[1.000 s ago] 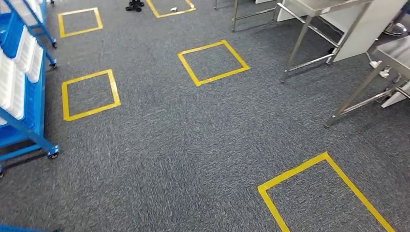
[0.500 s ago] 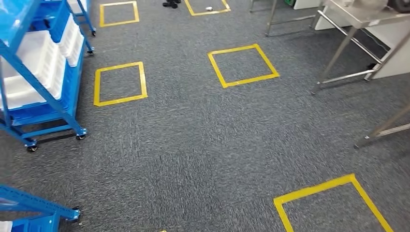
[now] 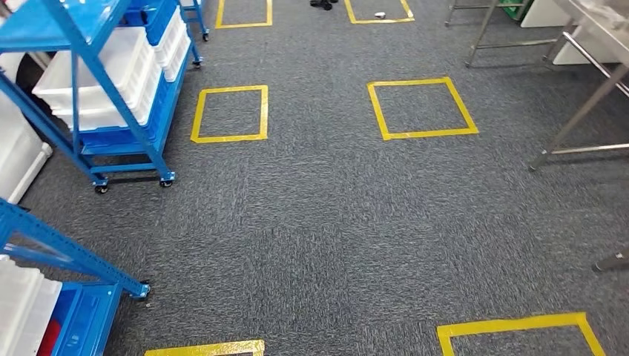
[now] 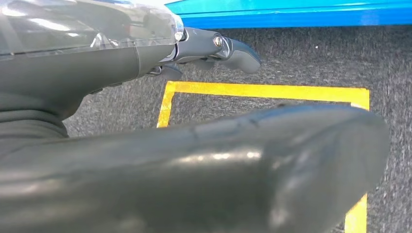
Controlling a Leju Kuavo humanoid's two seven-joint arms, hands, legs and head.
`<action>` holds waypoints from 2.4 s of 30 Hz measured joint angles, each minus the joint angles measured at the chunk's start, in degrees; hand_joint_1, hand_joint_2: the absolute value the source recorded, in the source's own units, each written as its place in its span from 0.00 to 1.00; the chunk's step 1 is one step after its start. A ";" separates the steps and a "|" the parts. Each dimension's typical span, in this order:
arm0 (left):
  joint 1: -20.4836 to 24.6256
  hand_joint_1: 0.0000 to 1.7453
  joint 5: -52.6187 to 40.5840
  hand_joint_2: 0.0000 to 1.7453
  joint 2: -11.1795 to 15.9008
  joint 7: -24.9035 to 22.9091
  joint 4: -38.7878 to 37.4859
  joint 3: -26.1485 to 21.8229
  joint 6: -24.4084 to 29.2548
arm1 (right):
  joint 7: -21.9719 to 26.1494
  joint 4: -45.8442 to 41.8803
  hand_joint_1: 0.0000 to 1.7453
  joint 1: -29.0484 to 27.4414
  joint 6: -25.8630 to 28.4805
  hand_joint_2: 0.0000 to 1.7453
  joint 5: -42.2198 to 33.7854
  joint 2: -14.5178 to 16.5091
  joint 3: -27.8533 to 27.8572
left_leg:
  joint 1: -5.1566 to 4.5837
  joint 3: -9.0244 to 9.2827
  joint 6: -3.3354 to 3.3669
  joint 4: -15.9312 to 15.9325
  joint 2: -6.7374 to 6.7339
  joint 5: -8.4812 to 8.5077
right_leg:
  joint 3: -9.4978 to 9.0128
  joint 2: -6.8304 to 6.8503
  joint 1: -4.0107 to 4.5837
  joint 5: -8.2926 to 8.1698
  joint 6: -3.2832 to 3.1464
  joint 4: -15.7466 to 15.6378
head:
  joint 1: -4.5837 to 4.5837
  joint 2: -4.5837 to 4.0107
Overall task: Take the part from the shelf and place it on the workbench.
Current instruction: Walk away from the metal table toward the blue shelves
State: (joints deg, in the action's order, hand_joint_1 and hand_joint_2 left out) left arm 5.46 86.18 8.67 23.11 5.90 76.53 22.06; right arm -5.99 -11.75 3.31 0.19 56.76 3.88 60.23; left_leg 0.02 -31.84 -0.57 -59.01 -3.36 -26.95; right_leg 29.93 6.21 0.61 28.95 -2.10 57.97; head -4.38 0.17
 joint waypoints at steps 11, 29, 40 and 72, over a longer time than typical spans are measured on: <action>0.49 0.00 -0.01 0.00 0.38 -0.05 0.00 1.10 -0.38 | -0.52 0.08 0.00 -0.03 -0.31 0.00 4.85 0.33 -1.76 | 0.36 0.45 1.61 2.27 6.07 1.45 | 7.52 -6.19 -1.32 7.07 2.59 16.42 | 0.01 0.00; 0.44 0.00 0.02 0.00 0.52 -0.94 0.00 1.93 -1.32 | -0.45 0.23 0.00 -0.19 -0.57 0.00 5.97 0.34 -3.12 | 0.57 -2.59 -0.76 -5.04 1.62 -1.01 | 0.83 -1.15 -0.40 -0.34 -0.23 0.57 | 0.00 0.00; 0.94 0.00 0.17 0.00 0.54 0.36 0.00 2.17 -2.32 | -1.06 0.25 0.00 -0.18 -1.11 0.00 6.99 0.03 -3.51 | 0.18 0.00 1.72 1.96 4.69 1.61 | 6.81 -5.79 -1.02 7.41 2.45 14.89 | 0.03 0.00; 1.23 0.00 0.07 0.00 -1.13 0.44 0.07 3.76 -2.87 | 0.63 0.26 0.00 -0.60 -0.11 0.00 6.74 -1.68 -3.56 | 0.09 0.17 2.12 1.89 5.91 1.65 | 7.87 -6.05 -1.42 6.11 2.63 16.00 | 0.03 0.00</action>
State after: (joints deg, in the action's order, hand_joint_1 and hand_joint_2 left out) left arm 6.69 86.25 7.55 23.55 5.97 80.29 19.20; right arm -5.35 -11.50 2.71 0.08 63.50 2.20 56.68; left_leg 0.11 -31.67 1.55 -57.12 2.55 -25.30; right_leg 37.79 0.16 -0.82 35.06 0.53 73.97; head -4.35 0.17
